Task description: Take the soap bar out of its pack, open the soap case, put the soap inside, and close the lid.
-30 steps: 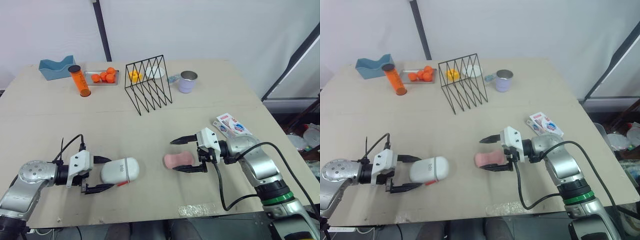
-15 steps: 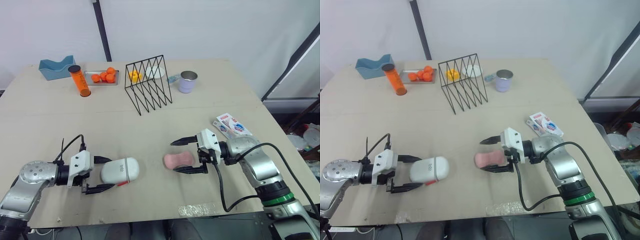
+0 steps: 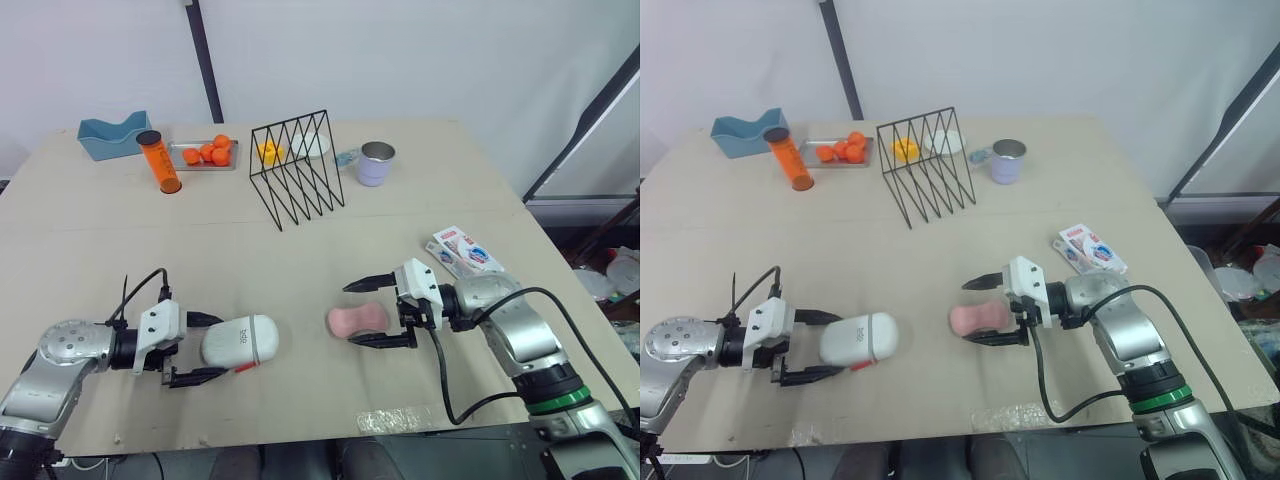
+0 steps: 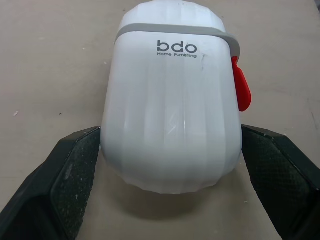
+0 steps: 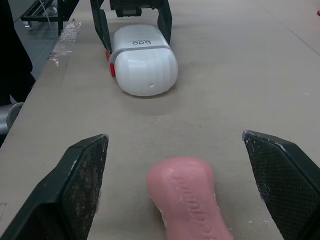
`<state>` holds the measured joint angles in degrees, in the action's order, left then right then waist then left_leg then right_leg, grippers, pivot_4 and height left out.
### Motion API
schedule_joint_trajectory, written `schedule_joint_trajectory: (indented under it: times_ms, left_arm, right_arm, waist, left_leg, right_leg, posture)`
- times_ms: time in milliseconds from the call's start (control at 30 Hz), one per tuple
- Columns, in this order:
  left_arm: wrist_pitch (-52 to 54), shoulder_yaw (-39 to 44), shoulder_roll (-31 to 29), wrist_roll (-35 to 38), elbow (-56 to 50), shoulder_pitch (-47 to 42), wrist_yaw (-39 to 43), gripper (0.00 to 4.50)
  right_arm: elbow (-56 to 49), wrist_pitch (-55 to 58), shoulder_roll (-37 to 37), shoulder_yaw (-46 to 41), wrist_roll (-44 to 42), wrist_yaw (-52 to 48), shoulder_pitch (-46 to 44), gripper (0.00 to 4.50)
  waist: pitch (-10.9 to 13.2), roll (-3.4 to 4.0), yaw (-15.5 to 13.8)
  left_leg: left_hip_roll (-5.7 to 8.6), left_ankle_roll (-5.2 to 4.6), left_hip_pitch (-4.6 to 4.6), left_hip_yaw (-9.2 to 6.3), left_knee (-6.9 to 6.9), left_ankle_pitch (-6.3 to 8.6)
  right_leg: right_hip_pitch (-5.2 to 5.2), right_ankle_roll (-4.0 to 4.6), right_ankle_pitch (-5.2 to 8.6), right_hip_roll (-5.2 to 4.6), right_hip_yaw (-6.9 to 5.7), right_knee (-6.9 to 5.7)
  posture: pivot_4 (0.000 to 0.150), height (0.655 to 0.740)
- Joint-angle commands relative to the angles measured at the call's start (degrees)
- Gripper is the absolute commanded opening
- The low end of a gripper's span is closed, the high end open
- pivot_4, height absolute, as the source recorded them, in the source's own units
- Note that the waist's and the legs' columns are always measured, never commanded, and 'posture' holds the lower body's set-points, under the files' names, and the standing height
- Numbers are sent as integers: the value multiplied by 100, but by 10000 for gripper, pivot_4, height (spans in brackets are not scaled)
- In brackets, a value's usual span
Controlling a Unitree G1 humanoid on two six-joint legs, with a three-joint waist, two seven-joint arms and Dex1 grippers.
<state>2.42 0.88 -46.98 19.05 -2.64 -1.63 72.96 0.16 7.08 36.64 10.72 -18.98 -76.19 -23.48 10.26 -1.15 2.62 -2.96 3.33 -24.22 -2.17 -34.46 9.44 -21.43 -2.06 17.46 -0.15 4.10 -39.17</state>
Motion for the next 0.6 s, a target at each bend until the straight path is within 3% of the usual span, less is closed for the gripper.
schedule_joint_trajectory:
  times_ms: [33,67,100,400,600]
  left_arm:
    - [-68,66,-41,19,16,-61,21,39723]
    - [-71,60,-40,14,19,-59,24,35583]
    - [-74,55,-40,13,17,-55,28,34940]
    - [-226,58,-56,-69,25,-48,22,34915]
    - [-815,111,-69,-189,-26,-179,43,34915]
  right_arm:
    - [-217,0,38,-117,-100,-16,-39,45000]
    - [-217,0,37,-114,-100,-19,-41,45000]
    - [-218,2,37,-113,-101,-22,-42,45000]
    - [-290,82,51,-117,-154,-42,-5,45000]
    - [-1074,1846,273,-207,-907,185,-105,45000]
  waist:
    - [0,0,0]
    - [0,0,0]
    - [0,0,0]
    - [0,0,0]
    - [0,0,-3]
  left_leg:
    - [0,0,0,0,0,0]
    - [0,0,0,0,0,0]
    - [0,0,0,0,0,0]
    - [0,0,0,0,0,0]
    - [0,0,0,-1,0,0]
  right_leg:
    - [0,0,0,0,0,0]
    - [0,0,0,0,0,0]
    - [0,0,0,0,0,0]
    - [0,0,0,0,0,0]
    - [0,0,0,-1,0,-1]
  posture:
    - [1500,7400]
    - [1500,7400]
    - [1500,7400]
    - [1500,7400]
    - [1500,7400]
